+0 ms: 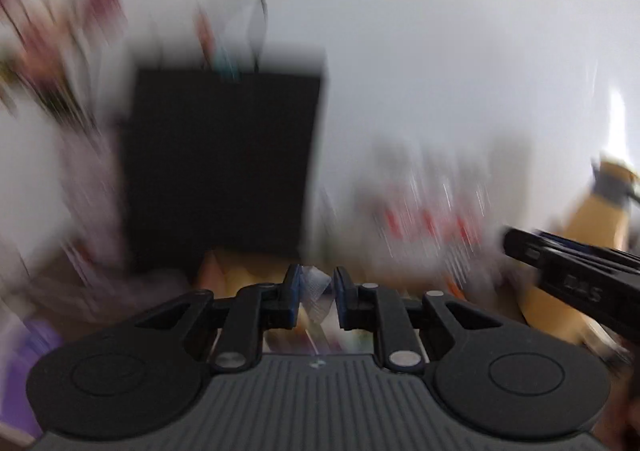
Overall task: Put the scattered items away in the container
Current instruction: 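Carry yellow block and clear packet into the box and open both tools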
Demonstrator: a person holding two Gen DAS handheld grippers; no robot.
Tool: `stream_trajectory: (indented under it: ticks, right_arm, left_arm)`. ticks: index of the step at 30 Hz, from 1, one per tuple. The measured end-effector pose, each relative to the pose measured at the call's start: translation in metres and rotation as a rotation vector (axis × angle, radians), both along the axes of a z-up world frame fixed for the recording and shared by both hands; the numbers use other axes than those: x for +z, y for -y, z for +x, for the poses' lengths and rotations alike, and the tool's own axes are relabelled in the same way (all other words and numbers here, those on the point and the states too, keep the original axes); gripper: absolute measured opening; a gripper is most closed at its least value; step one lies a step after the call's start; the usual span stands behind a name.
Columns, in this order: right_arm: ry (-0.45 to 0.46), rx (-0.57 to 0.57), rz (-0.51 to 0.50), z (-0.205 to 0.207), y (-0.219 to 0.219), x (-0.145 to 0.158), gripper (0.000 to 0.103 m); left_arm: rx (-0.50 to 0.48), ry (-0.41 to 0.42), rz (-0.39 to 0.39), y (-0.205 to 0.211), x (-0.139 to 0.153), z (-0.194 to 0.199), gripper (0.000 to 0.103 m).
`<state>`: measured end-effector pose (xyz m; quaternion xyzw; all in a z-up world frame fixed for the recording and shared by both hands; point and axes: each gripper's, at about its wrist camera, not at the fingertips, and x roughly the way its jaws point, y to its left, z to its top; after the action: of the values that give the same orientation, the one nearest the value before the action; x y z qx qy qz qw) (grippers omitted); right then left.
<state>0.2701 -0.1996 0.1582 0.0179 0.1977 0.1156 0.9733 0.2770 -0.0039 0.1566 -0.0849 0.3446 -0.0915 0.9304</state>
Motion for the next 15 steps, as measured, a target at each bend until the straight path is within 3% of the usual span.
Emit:
stream_trajectory:
  ticks: [1, 3, 4, 7, 11, 13, 14, 15]
  right_arm:
    - [-0.159, 0.044, 0.004, 0.025, 0.004, -0.003, 0.03]
    - [-0.413, 0.116, 0.05, 0.065, 0.011, -0.013, 0.03]
    - [-0.513, 0.149, 0.034, 0.08, 0.009, -0.018, 0.03]
    - [-0.733, 0.255, -0.051, 0.103, -0.006, -0.045, 0.03]
    - [-0.845, 0.259, -0.138, 0.113, -0.028, -0.091, 0.03]
    - [-0.84, 0.259, -0.134, 0.114, -0.035, -0.098, 0.031]
    - [-0.845, 0.256, -0.133, 0.115, -0.037, -0.098, 0.032]
    - [-0.851, 0.251, -0.128, 0.114, -0.038, -0.098, 0.034]
  left_arm:
    - [-0.044, -0.111, -0.013, -0.001, -0.006, 0.018, 0.017]
    - [-0.043, -0.188, 0.092, 0.003, -0.015, 0.036, 0.017]
    - [-0.055, -0.213, 0.124, 0.004, -0.022, 0.041, 0.017]
    - [-0.106, -0.398, 0.086, 0.007, -0.058, 0.063, 0.018]
    - [-0.098, -0.51, 0.108, 0.014, -0.104, 0.082, 0.019]
    - [-0.093, -0.553, 0.086, 0.013, -0.114, 0.087, 0.032]
    - [-0.092, -0.563, 0.08, 0.012, -0.115, 0.087, 0.048]
    - [-0.086, -0.568, 0.08, 0.01, -0.113, 0.088, 0.051]
